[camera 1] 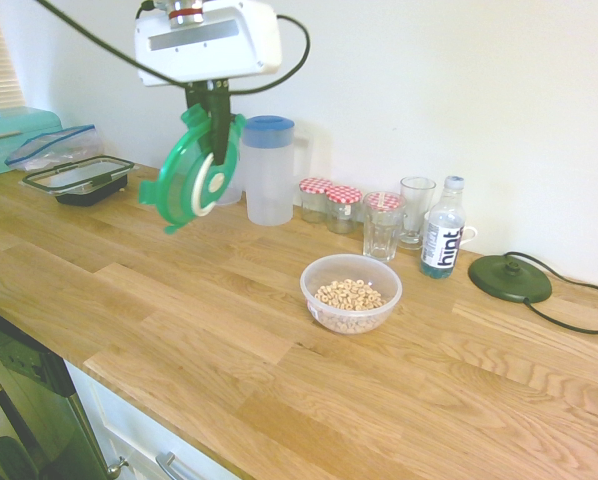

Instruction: Cover the lid of food container

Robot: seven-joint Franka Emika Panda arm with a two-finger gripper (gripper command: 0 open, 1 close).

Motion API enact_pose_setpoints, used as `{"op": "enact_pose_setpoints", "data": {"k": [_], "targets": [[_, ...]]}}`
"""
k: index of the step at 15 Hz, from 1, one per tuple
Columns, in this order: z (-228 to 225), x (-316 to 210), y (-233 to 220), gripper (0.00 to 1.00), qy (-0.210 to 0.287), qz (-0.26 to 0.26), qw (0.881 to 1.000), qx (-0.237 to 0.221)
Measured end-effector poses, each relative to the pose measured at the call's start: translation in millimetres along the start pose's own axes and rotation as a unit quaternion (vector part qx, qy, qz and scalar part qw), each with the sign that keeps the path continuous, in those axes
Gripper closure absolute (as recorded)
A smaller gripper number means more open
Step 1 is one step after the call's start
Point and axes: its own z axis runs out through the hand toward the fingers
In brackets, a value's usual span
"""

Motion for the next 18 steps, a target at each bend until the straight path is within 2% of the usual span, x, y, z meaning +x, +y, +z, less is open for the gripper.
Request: {"op": "enact_pose_setpoints", "data": {"k": [2,4,8,13,17,18], "targets": [[-0.9,10.7,-17.4,1.00,0.054,-0.004,0.997,-0.048],[4.4,20.0,-30.9,1.00,0.104,-0.006,0.990,-0.095],[29.7,40.2,-44.6,1.00,0.195,0.002,0.962,-0.194],[85.5,35.1,-66.9,1.00,0.293,0.042,0.909,-0.294],[130.3,18.1,-68.4,1.00,0.387,0.065,0.853,-0.344],[139.7,14.8,-71.8,1.00,0.405,0.064,0.842,-0.350]]}}
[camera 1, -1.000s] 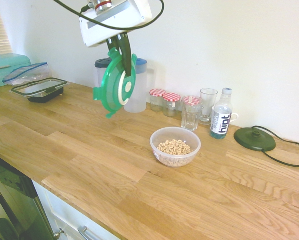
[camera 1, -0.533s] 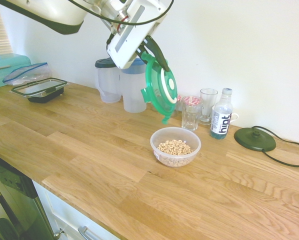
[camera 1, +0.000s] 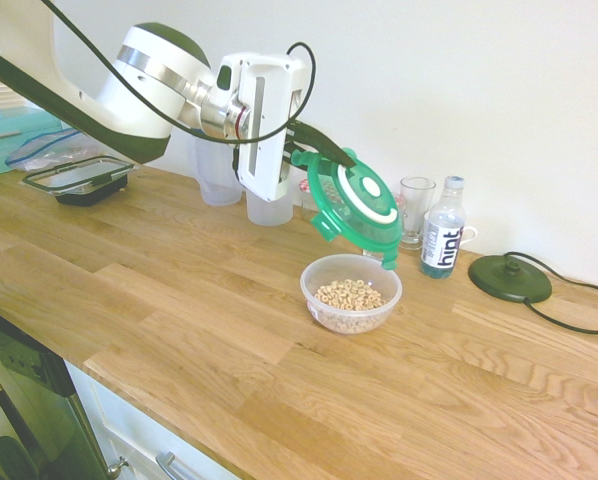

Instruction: Cover the lid of food container

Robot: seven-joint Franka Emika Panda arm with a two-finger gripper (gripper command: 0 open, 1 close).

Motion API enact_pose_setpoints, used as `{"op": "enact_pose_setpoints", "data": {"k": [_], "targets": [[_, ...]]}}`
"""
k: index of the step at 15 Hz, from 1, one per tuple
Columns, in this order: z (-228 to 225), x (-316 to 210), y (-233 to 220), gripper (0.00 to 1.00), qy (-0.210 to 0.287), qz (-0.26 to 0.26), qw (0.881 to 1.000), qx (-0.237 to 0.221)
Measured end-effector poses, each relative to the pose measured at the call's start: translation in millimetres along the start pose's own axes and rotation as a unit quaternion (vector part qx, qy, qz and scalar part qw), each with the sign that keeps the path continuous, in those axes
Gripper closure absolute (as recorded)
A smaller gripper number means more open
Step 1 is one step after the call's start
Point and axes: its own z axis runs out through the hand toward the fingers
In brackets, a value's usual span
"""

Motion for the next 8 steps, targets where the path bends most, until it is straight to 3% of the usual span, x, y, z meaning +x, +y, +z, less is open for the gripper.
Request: {"op": "enact_pose_setpoints", "data": {"k": [8], "targets": [[11.1,-59.9,-35.8,1.00,0.036,-0.013,0.999,-0.025]]}}
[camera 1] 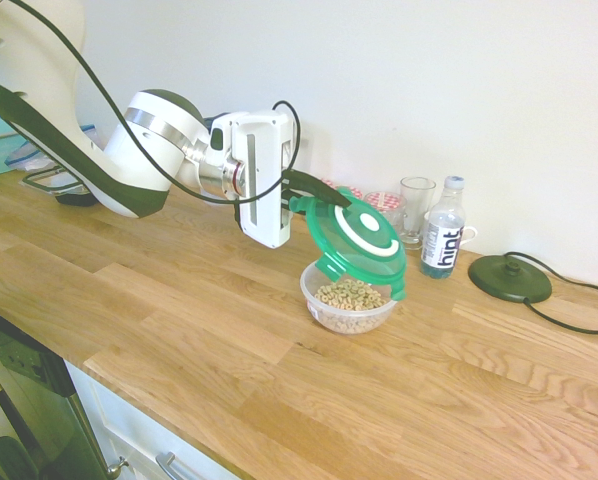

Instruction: Cover the lid of food container

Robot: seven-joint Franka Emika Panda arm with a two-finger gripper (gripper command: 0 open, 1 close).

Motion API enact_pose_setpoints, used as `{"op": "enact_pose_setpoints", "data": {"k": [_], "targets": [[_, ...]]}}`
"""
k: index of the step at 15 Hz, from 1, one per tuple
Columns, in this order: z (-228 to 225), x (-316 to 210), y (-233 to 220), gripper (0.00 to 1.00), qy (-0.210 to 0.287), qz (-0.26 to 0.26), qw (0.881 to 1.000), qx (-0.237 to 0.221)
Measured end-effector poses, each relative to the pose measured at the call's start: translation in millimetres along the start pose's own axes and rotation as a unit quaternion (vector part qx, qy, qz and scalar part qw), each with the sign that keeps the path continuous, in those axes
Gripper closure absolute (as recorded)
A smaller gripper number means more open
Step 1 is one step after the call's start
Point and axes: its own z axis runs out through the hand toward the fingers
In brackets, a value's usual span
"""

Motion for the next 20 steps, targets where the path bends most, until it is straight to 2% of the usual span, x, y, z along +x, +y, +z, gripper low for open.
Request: {"op": "enact_pose_setpoints", "data": {"k": [10,18,19,20], "targets": [[-14.4,-8.1,-52.7,1.00,0.011,-0.010,1.000,0.019],[-13.1,-11.4,-62.4,1.00,0.009,-0.017,1.000,0.012],[-15.5,-9.5,-62.4,0.00,0.010,-0.015,1.000,0.013],[-18.2,-8.8,-62.3,0.00,0.010,-0.014,1.000,0.015]]}}
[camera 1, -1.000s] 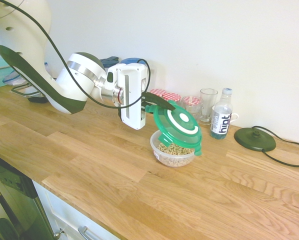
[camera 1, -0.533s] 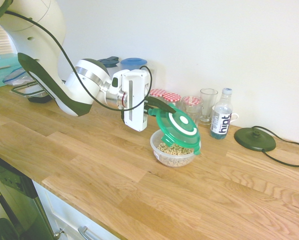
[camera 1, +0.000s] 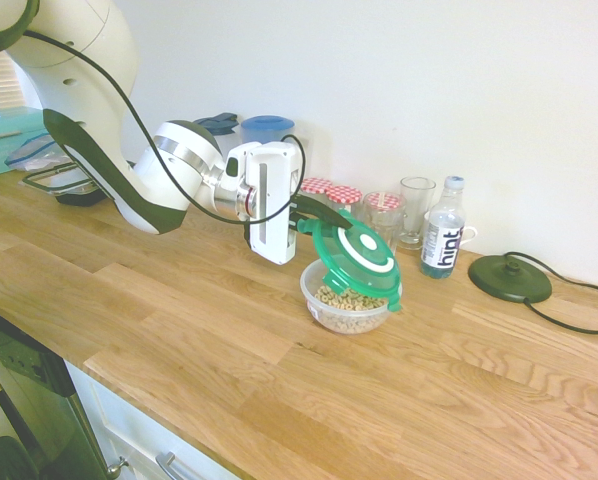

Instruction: Cover the lid of food container

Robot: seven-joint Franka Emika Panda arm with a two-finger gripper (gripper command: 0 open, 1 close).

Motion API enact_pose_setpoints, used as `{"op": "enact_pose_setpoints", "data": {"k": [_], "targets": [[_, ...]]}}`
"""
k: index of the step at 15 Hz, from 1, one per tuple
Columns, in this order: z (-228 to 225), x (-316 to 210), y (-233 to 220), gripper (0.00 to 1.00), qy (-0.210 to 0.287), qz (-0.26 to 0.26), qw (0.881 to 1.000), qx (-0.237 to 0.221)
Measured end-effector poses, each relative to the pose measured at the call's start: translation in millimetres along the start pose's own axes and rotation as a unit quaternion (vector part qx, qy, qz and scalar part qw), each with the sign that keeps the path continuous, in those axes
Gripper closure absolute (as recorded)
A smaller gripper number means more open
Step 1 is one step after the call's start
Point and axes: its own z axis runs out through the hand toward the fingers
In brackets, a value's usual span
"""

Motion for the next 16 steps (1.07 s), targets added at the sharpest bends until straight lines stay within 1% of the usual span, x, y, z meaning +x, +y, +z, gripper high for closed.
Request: {"op": "enact_pose_setpoints", "data": {"k": [8,11,16], "targets": [[2.0,-8.3,-5.6,0.00,-0.006,-0.010,1.000,-0.006],[0.0,-8.4,-6.8,0.00,-0.005,-0.010,1.000,0.000],[-27.7,-12.2,-5.6,0.00,-0.004,-0.016,1.000,0.021]]}}
